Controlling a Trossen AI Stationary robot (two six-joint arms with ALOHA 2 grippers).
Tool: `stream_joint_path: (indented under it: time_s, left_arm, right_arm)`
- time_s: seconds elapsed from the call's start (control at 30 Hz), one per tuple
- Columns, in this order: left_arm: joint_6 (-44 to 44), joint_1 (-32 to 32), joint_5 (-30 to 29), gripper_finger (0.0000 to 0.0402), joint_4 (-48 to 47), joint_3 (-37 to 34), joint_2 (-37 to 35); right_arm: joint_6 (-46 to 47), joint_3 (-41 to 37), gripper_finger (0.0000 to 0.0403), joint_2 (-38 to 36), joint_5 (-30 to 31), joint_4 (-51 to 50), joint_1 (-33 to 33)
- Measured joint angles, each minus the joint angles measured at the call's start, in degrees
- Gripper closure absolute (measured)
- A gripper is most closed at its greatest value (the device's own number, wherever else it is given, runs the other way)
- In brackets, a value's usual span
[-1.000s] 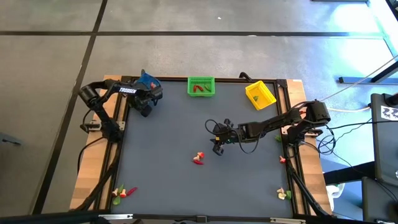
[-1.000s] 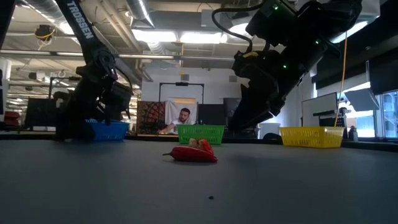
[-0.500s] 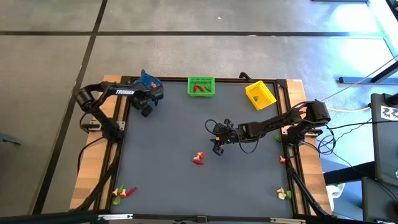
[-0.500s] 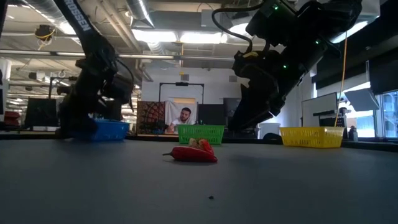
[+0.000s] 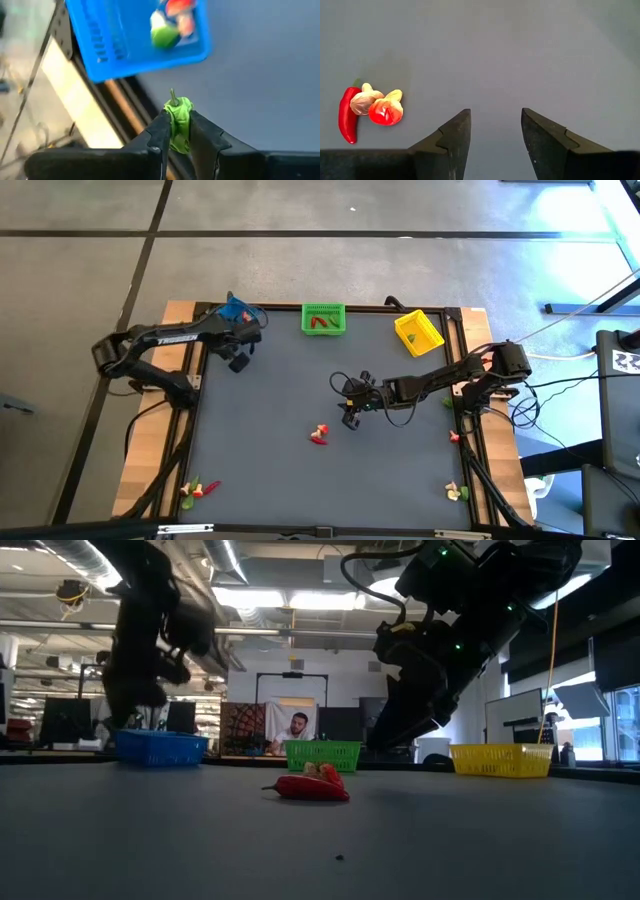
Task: Sort produce into baskets
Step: Put the green chili pepper into the yellow bin
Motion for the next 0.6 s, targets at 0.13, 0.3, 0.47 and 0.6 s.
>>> stream_joint_path:
  time_s: [0.13,0.3,0.47,0.6]
  left_arm:
    - [1.64,-3.42,1.24,0.0345,2.05,0.75,-4.45]
    - [2.84,-6.98,6.46,0.0345,8.93,1.06,-9.28]
    - [5.89,-9.32,16.55,0.0345,18.33,1.07,-12.32]
    - [6.47,-10.84,23.98,0.0345,25.29,1.06,-12.91]
  right_arm:
    - [0.0,0.01,0.0228,0.0,-0.01,0.1,0.0]
    - [0.0,0.01,0.0228,0.0,0.01,0.25,0.0]
    - [0.0,0.01,0.0228,0.0,0.0,0.26,0.0]
    - [0.0,0.01,0.0228,-0.01,0.02,0.26,0.0]
